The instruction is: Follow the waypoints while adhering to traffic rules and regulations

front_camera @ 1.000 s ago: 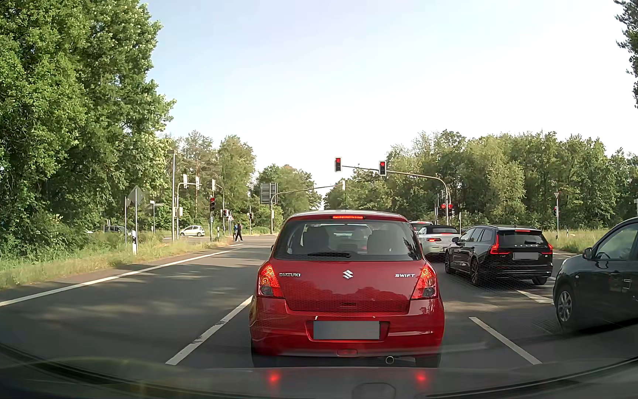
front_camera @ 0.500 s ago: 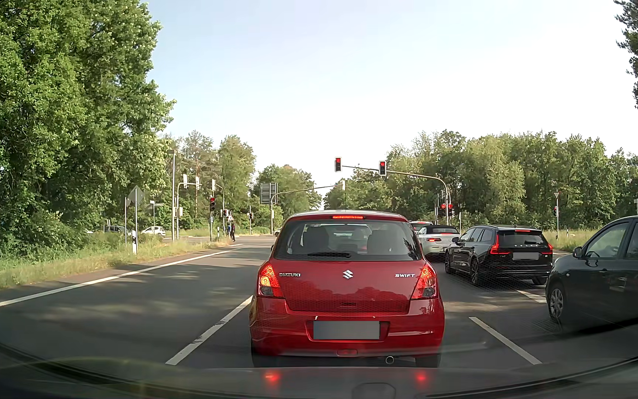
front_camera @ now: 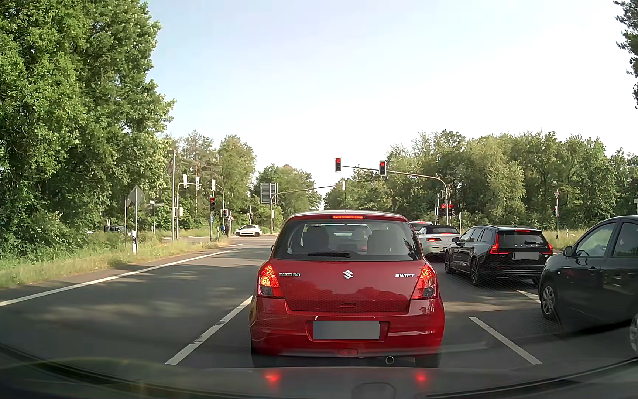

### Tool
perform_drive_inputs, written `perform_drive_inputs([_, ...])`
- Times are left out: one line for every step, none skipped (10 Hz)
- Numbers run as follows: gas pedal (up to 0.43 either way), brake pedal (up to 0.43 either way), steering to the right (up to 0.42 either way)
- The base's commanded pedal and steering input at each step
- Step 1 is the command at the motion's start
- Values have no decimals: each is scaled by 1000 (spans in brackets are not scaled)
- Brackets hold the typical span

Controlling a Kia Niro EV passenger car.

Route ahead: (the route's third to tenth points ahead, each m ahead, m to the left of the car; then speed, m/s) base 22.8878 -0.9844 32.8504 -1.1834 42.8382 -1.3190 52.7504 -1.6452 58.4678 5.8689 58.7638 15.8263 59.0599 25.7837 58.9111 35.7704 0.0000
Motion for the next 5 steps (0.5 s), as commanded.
perform_drive_inputs([0,268,0])
perform_drive_inputs([0,268,0])
perform_drive_inputs([0,268,0])
perform_drive_inputs([0,268,0])
perform_drive_inputs([0,268,0])
